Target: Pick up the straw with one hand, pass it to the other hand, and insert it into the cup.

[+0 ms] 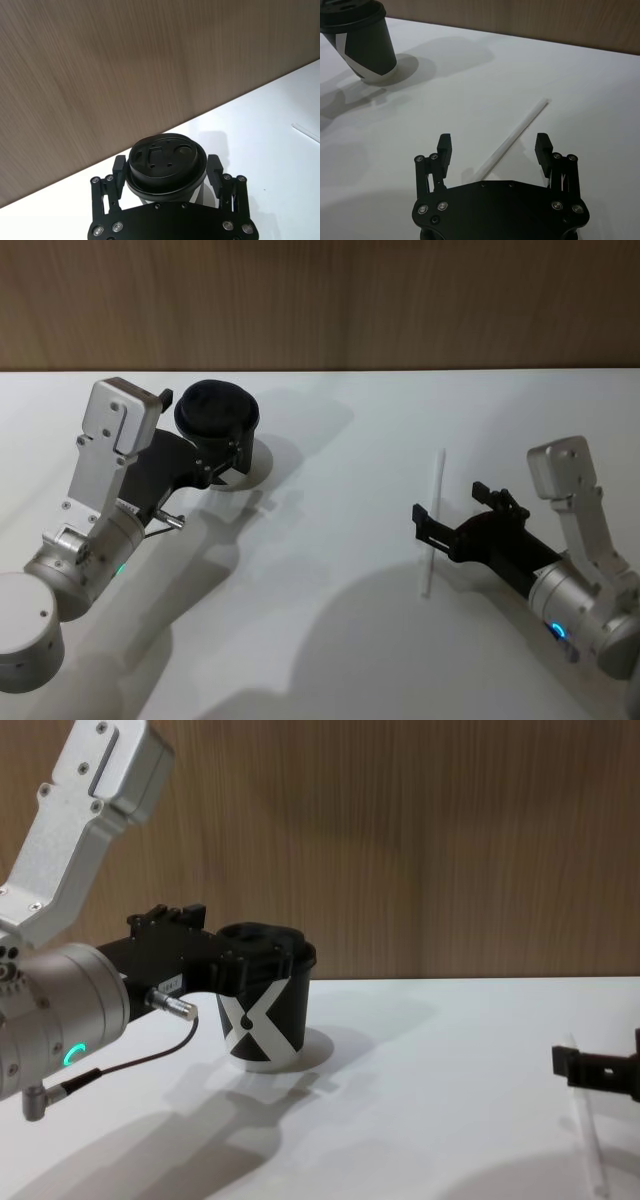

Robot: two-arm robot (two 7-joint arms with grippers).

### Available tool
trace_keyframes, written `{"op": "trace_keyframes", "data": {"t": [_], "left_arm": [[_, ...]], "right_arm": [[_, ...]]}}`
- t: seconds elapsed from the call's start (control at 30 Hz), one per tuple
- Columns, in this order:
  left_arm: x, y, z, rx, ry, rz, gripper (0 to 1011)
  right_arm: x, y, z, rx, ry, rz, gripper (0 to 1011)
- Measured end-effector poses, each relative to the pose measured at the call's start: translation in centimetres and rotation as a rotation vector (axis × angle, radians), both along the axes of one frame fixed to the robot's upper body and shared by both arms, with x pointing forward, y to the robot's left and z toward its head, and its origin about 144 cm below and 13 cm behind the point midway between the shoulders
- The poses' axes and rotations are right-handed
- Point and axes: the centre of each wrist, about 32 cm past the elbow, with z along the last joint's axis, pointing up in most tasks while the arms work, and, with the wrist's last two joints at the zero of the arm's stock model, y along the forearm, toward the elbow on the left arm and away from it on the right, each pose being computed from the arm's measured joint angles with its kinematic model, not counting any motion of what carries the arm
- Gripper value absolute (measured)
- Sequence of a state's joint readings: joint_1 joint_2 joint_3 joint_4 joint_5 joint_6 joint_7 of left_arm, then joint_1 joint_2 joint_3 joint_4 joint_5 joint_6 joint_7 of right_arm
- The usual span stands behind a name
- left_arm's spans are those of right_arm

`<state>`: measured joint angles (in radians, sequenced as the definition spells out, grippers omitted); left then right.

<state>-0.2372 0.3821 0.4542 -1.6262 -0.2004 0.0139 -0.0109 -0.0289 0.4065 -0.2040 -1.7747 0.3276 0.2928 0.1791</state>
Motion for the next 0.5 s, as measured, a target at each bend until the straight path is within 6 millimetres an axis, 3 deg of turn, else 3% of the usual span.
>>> {"op": "trace_keyframes", "data": {"t": [0.5], "left_arm": [[0.00,0.00,0.00,0.000,0.000,0.000,1003]], "right_arm": [[-1.02,0.12,-0.03,0.000,0.055,0.043,1001]]}}
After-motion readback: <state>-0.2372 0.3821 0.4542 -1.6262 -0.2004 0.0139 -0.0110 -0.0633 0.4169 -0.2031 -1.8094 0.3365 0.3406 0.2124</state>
